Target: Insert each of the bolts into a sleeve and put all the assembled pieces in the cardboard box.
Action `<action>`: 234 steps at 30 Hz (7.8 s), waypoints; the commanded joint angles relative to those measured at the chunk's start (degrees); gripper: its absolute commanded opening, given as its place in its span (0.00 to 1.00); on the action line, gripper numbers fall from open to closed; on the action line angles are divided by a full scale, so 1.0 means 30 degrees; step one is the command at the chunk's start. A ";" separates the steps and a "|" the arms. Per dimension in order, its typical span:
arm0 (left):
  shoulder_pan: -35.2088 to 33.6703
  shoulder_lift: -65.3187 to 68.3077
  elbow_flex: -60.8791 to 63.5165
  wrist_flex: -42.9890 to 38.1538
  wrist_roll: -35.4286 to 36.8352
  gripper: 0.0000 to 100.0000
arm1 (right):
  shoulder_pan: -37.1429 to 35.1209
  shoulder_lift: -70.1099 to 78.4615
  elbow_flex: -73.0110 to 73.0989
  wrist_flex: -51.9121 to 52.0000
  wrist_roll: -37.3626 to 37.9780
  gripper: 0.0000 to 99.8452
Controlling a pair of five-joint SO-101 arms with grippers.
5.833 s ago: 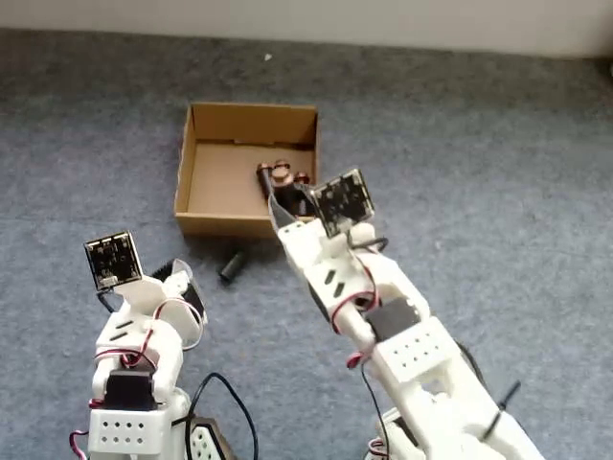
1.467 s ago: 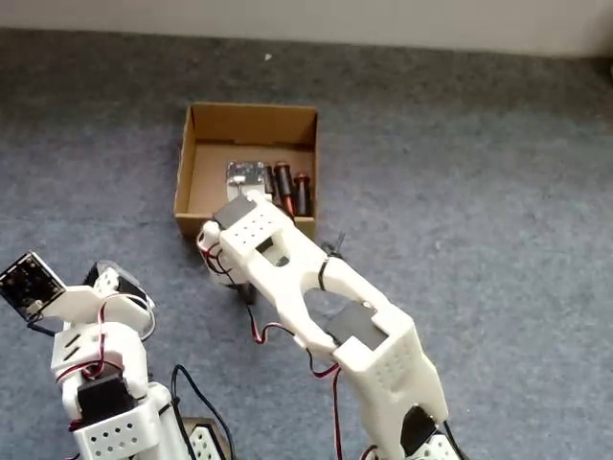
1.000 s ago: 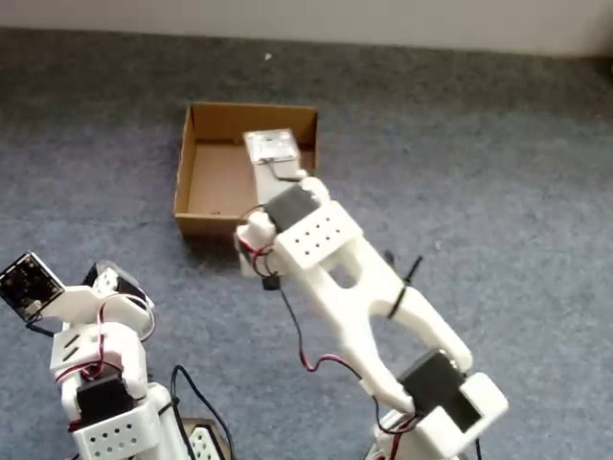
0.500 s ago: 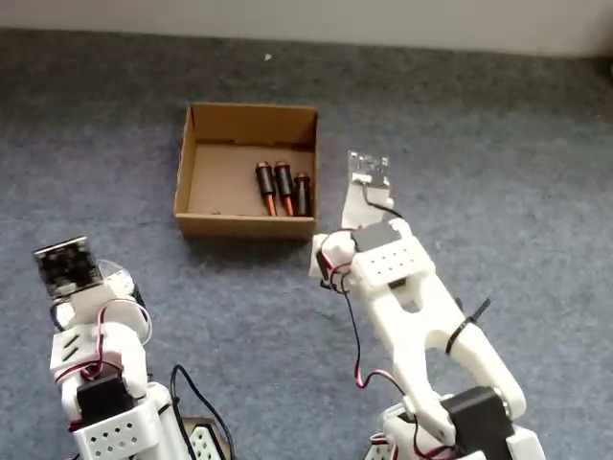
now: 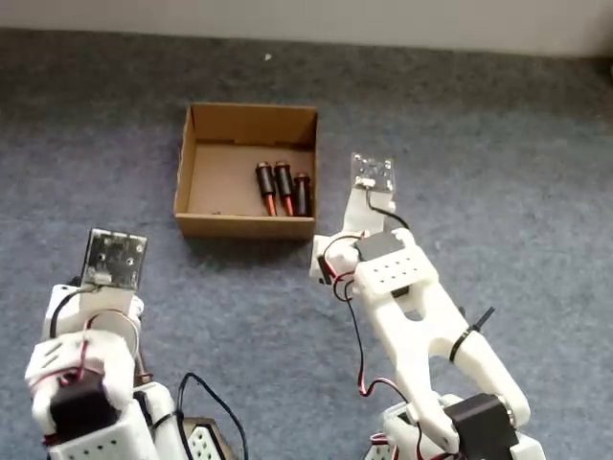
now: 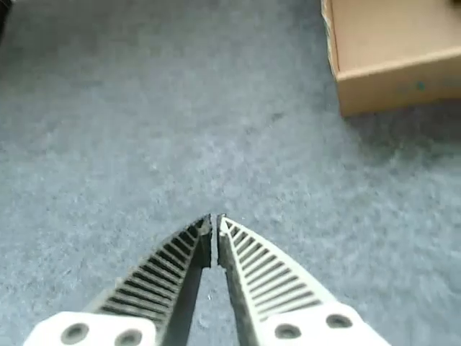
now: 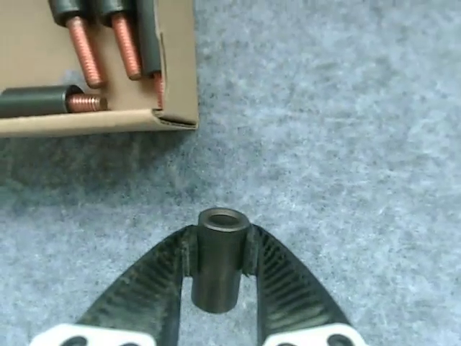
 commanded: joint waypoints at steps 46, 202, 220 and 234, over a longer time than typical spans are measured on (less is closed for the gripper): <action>-0.1568 2.0410 0.0308 -0.5949 0.6388 0.04 | 0.0278 -0.0894 -0.0044 -0.0220 0.0176 0.00; 0.6989 2.4689 -0.9392 -0.2344 -1.7641 0.01 | 0.6755 -0.1099 0.0337 -0.4381 0.0176 0.00; 0.8190 0.9949 -0.2447 -0.5480 -0.4952 0.01 | 0.6667 -0.3062 0.1216 -0.4029 0.2696 0.00; 0.8220 0.3033 -0.1568 -0.5597 0.4190 0.01 | 0.4850 -0.9392 0.4645 -0.4029 0.2901 0.00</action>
